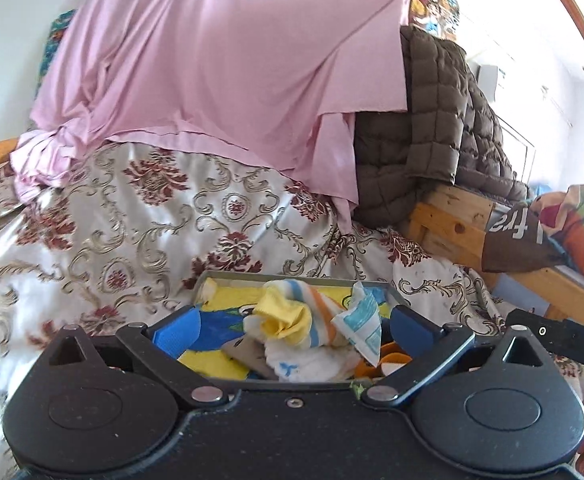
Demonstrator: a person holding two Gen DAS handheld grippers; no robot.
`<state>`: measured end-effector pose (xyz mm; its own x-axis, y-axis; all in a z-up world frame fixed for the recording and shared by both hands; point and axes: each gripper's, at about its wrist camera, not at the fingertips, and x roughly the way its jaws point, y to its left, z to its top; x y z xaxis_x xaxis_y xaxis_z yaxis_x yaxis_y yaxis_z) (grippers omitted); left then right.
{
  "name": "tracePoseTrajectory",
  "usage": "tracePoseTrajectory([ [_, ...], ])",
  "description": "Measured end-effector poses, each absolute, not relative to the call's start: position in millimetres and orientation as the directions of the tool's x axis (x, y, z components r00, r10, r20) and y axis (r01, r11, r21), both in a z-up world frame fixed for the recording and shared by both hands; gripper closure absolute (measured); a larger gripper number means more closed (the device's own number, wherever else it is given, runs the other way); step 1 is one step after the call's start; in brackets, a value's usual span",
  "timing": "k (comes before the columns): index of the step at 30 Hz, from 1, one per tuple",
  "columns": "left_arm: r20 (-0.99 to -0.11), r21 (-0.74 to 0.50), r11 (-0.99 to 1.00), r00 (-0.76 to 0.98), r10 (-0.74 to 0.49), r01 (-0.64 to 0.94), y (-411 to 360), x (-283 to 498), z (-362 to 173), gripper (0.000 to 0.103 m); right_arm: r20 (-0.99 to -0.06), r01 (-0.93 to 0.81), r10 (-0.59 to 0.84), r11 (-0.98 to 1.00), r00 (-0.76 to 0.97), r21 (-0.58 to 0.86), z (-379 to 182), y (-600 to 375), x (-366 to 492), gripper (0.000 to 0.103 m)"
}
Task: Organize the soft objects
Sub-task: 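Withdraw both open grippers from the tray toward the pile, then move both open grippers toward the grey cloth and white pad beside the tissue box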
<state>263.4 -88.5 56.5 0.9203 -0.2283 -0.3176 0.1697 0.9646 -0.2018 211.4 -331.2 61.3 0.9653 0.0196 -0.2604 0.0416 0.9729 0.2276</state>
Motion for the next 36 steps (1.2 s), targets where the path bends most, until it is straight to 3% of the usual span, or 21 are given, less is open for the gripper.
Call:
tracePoseTrajectory([
  [14,-0.317,-0.196,0.972,0.929,-0.191,0.133,-51,177,45,0.001,-0.325,-0.002,0.044,0.992,0.945,0.130,39,-283,136,0.000],
  [28,-0.454,-0.136,0.974,0.862,-0.225,0.183,-45,121,-16,0.001,-0.407,-0.006,0.029,0.998,0.913,0.056,17,-253,92,0.000],
  [36,-0.523,-0.093,0.985,0.835,-0.172,0.144,-34,102,-43,0.001,-0.530,-0.038,0.048,0.999,0.846,0.030,-1,-236,104,0.000],
])
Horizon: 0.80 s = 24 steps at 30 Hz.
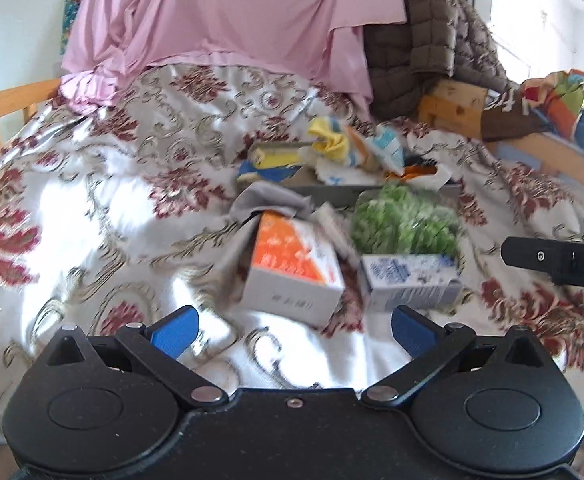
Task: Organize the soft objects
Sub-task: 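Move both open grippers toward the grey cloth and white pad beside the tissue box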
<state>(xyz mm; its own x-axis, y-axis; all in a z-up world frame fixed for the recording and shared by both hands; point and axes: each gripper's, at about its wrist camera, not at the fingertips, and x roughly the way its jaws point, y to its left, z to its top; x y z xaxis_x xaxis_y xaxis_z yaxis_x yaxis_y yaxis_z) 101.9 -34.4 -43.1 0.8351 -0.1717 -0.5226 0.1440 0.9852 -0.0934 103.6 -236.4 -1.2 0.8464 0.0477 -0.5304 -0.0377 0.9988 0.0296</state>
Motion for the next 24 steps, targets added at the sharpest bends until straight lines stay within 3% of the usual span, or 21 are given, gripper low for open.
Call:
tracePoseTrajectory([
  [10,-0.550,-0.083,0.995,0.830,-0.090,0.052,-21,109,-46,0.001,-0.605,-0.070,0.054,0.998,0.794,-0.004,-15,-226,114,0.000],
  [24,-0.556,-0.082,0.997,0.830,-0.052,0.008,-13,114,-46,0.001,-0.605,-0.124,0.102,0.992,0.789,0.004,-16,-215,118,0.000],
])
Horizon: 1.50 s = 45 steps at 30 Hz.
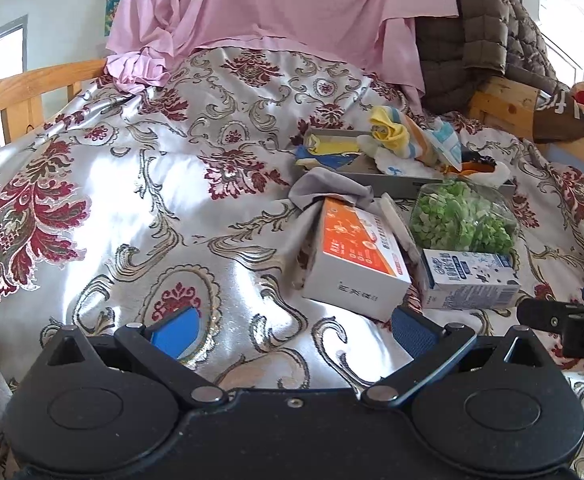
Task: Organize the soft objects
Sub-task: 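Move both open grippers toward the grey cloth and white pad beside the tissue box, then grasp the grey cloth with the left gripper while the right grasps the white round pad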
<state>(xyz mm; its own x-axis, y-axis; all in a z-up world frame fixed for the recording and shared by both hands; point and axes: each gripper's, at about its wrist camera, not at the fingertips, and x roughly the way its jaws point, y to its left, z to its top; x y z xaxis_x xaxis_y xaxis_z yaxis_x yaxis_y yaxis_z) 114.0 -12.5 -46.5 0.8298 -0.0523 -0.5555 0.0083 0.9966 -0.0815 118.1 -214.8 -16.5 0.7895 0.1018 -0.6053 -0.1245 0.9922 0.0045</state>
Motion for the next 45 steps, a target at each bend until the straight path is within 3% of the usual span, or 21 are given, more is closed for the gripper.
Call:
tracePoseTrajectory([
  [14,-0.517,-0.171,0.980,0.856,-0.005,-0.098,12,153,-26,0.001,-0.455,-0.186,0.123,0.978,0.882,-0.097,-12,-189,120,0.000],
  [21,-0.501,-0.224,0.970,0.865,-0.034,-0.092,23,195,-15,0.001,-0.449,-0.180,0.102,0.975,0.888,-0.132,-21,-185,142,0.000],
  [30,-0.566,-0.285,0.959,0.808,-0.161,-0.008,23,265,-26,0.001,-0.447,-0.226,0.092,0.940,0.890,-0.256,-34,-167,180,0.007],
  [40,-0.611,-0.254,0.961,0.752,-0.247,0.109,3,342,-36,0.001,-0.506,-0.321,0.091,0.863,0.858,-0.391,-61,-143,210,0.014],
  [45,-0.650,-0.195,0.969,0.720,-0.242,0.149,-10,367,-44,0.001,-0.488,-0.334,0.073,0.815,0.870,-0.473,-68,-133,221,0.018],
])
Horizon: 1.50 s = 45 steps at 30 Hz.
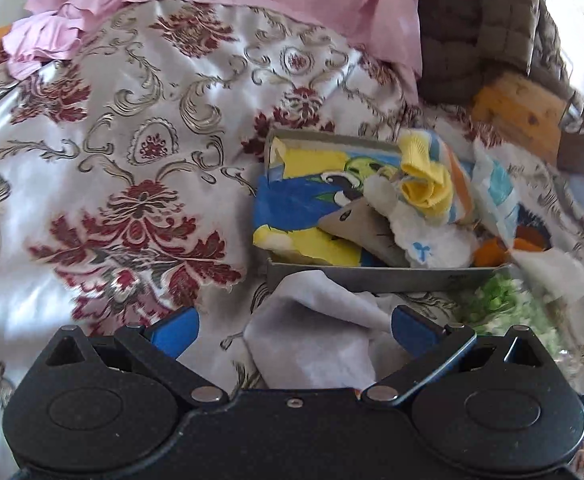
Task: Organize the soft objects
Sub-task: 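Grasp the grey cloth with the left gripper while the right grasps the white round pad, then carry the grey cloth with the left gripper while the right carries the white pad to the tray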
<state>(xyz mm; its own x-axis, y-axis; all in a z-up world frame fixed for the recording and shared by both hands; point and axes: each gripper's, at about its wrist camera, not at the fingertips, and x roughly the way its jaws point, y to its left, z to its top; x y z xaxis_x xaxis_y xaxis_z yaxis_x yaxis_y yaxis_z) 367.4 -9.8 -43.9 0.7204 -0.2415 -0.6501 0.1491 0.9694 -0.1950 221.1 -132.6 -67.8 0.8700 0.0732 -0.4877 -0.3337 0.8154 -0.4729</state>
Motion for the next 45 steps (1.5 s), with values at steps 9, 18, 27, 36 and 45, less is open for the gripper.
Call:
tracePoseTrajectory([
  [9,-0.689,-0.191,0.967,0.679,-0.253,0.166,-21,396,-56,0.002,-0.485,-0.386,0.108,0.761,0.868,-0.521,-67,-132,237,0.022],
  [18,-0.706,-0.231,0.961,0.652,-0.275,0.156,-21,408,-65,0.020,-0.542,-0.471,0.140,0.698,0.828,-0.539,-75,-132,240,0.035],
  [27,-0.722,-0.291,0.952,0.631,-0.283,0.093,-11,413,-74,0.047,-0.568,-0.529,0.176,0.647,0.804,-0.549,-84,-138,250,0.051],
  [36,-0.712,-0.261,0.964,0.662,-0.234,0.060,-9,403,-66,0.086,-0.544,-0.531,0.213,0.658,0.812,-0.534,-87,-140,251,0.079],
  [45,-0.695,-0.242,0.970,0.691,-0.200,0.038,-16,383,-41,0.093,-0.466,-0.486,0.250,0.715,0.849,-0.503,-70,-152,244,0.089],
])
